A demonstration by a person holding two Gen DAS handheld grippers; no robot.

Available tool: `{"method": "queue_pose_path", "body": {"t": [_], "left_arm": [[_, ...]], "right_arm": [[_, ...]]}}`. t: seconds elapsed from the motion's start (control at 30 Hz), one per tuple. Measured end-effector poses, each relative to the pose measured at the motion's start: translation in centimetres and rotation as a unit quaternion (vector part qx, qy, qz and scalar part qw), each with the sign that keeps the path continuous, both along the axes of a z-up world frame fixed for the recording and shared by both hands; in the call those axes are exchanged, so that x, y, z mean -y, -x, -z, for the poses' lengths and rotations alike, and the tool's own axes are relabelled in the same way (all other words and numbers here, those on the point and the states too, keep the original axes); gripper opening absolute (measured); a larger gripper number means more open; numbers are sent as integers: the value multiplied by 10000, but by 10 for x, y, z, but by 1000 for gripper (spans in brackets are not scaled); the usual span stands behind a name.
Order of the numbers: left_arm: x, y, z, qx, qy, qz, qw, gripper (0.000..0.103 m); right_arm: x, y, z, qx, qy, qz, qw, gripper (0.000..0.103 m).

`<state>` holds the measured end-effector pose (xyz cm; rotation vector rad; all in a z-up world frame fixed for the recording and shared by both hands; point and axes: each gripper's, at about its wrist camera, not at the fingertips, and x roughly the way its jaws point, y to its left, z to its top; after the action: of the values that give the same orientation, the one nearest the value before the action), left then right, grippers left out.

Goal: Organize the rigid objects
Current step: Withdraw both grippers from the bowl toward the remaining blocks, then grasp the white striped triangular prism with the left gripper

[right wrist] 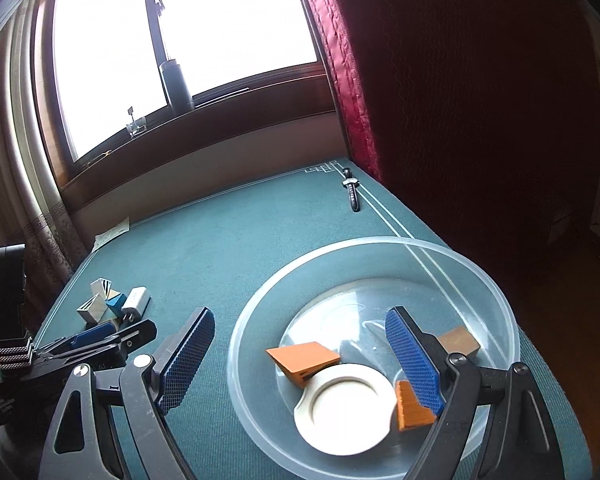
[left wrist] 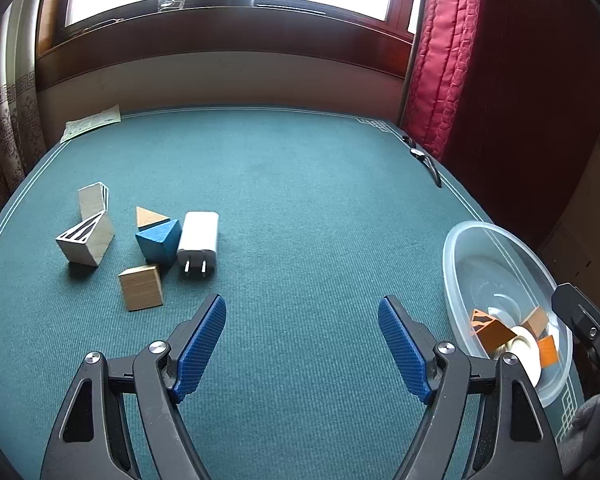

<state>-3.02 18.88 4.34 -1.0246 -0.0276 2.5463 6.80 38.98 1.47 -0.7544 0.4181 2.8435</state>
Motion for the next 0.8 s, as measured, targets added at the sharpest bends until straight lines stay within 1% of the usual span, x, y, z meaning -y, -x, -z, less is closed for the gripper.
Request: {"method": "queue_pose_path", "body": {"t": [0.3, 0.47, 0.57, 0.67, 0.8], "left_arm": [[42, 11, -2, -41, -27, -490, 9988, 80], [69, 19, -2, -109, 23, -789, 9968, 80], [87, 25, -2, -127, 35, -1000, 9949, 80], [109, 33, -2, -116, 49, -1268, 9919, 80], [136, 43, -3, -114, 103, -1638, 9864, 80]], "right_arm": [[39, 20, -2, -131, 39, -456, 9989, 90], [65, 30, 2, -231, 16, -802, 9965, 97], [81, 35, 4, -244, -86, -1002, 9946, 99], [94, 41, 8, -150, -133, -1145, 9932, 99], [103, 51, 15, 66, -28, -1261, 9920, 99]]}}
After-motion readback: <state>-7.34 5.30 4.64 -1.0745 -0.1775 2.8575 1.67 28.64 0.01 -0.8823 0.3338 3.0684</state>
